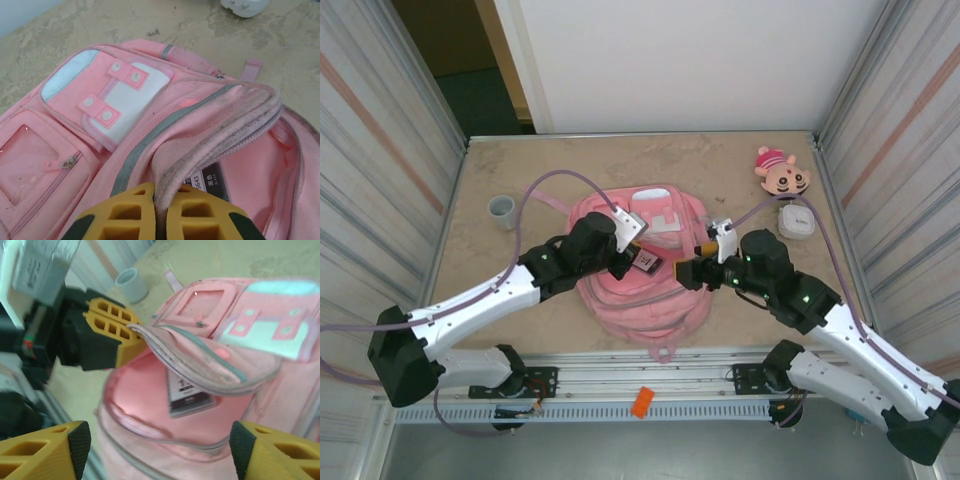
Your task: Pack books, pencil case, and school supplies into a backpack
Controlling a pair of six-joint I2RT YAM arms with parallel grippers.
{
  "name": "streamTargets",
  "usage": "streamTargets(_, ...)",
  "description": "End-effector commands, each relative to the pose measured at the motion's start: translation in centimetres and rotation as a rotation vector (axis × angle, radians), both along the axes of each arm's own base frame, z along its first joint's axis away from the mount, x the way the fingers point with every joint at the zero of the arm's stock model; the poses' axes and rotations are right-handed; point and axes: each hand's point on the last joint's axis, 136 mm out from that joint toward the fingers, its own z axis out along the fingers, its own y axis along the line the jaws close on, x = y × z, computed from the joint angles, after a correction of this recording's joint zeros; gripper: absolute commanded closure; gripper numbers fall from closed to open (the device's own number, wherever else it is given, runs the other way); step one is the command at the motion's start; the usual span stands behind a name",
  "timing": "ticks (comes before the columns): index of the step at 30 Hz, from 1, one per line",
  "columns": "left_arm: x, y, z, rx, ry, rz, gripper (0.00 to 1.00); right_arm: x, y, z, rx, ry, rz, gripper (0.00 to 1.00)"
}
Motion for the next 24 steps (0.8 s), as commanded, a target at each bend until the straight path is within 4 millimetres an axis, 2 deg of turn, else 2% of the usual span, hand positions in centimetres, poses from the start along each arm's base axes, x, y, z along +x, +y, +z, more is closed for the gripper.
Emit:
streamTargets(1, -0.3, -1.0, 3.8, -0.122, -0.076, -0.052, 1.00, 1.5, 0.3, -0.6, -0.267, -0.243, 0.129, 0.24)
streamTargets(5, -0.7, -1.6, 3.3, -0.121, -0.070, -0.096, 1.00, 2.5, 3.2, -1.6, -0.336, -0.355, 0.290, 0.25)
streamTargets(8, -1.0, -2.0, 3.0, -0.118, -0.063, -0.126, 1.00, 3.4, 5.0, -3.0, -0.336, -0.356, 0.366, 0.29)
streamTargets(9, -1.1, -2.1, 3.0, -0.120, -0.058, -0.133, 1.00, 3.7, 5.3, -3.2, -0.330, -0.345, 0.379, 0.33)
streamTargets(11, -1.2, -2.1, 2.7, -0.119, -0.053, -0.134, 0.97, 4.1, 5.8, -3.2, -0.307, -0.315, 0.412, 0.51)
streamTargets(12, -1.1, -1.8, 2.4, -0.114, -0.049, -0.121, 0.93, 4.2, 5.9, -3.3, -0.296, -0.299, 0.425, 0.63)
streamTargets(14, -1.0, -0.7, 1.6, -0.094, -0.039, -0.090, 0.70, 4.0, 5.8, -3.0, -0.253, -0.270, 0.462, 0.87)
streamTargets(15, -1.0, -0.1, 1.2, -0.084, -0.029, -0.084, 0.61, 4.0, 5.6, -2.7, -0.237, -0.261, 0.469, 0.93)
streamTargets(17, -1.1, 1.7, 0.2, -0.079, 0.012, -0.076, 0.47, 3.9, 5.1, -2.5, -0.202, -0.244, 0.483, 0.98)
streamTargets(19, -1.0, 3.9, -0.5, -0.101, 0.071, -0.063, 0.36, 3.8, 4.8, -2.6, -0.184, -0.237, 0.493, 0.98)
streamTargets(24, -2.2, 8.5, -0.5, -0.175, 0.118, -0.191, 0.29, 3.5, 4.6, -3.1, -0.172, -0.223, 0.512, 0.98)
